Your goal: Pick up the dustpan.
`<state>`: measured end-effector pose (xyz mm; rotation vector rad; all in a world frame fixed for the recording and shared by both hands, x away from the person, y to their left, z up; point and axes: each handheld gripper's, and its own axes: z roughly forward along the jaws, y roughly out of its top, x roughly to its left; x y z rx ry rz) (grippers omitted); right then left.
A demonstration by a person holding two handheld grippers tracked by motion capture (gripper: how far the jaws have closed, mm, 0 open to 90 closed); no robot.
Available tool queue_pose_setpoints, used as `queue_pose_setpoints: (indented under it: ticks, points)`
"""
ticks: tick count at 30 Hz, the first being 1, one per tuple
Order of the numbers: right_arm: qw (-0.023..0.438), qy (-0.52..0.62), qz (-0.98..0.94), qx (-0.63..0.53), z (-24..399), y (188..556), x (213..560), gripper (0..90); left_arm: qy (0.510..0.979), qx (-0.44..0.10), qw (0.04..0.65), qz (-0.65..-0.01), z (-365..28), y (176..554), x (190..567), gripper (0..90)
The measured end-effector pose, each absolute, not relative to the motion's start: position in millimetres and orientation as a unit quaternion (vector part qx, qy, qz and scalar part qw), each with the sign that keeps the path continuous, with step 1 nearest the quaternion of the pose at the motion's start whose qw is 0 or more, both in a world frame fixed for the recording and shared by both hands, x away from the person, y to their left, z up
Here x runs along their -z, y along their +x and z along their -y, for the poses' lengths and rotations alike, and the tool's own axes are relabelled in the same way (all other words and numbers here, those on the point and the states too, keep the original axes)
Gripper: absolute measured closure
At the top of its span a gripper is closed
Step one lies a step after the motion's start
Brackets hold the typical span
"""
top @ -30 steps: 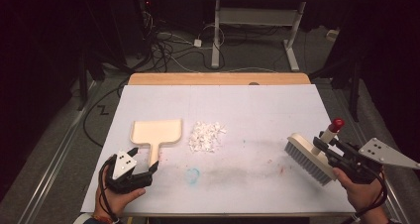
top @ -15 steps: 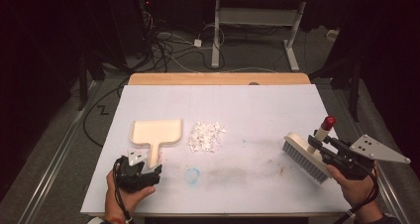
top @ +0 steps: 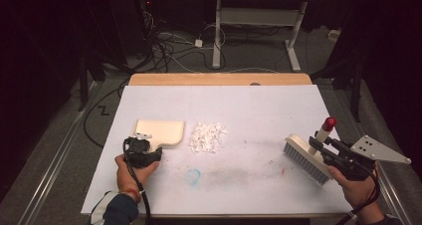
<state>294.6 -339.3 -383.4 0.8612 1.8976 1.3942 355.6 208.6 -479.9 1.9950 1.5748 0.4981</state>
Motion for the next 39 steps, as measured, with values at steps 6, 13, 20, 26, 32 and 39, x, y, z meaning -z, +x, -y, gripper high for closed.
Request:
queue_pose_setpoints:
  ticks: [6,13,20,26,32,39]
  points:
    - [0.309,0.328,-0.721,-0.527,338,295,384,70.6,0.752,-0.19,0.268,-0.571,-209,363,479,63.3]
    - [0.309,0.326,-0.722,-0.527,339,295,384,70.6,0.762,-0.189,0.259,-0.563,-211,370,474,63.6]
    - [0.309,0.33,-0.719,-0.527,340,296,384,70.6,0.781,-0.186,0.252,-0.54,-219,368,459,63.8]
    - [0.311,0.331,-0.719,-0.526,340,296,384,70.6,0.813,-0.184,0.236,-0.5,-223,351,441,63.8]
    - [0.311,0.332,-0.72,-0.523,339,302,385,70.7,0.844,-0.168,0.225,-0.457,-225,325,433,63.8]
    - [0.314,0.329,-0.72,-0.524,331,312,379,70.7,0.859,-0.158,0.224,-0.432,-224,305,431,63.7]
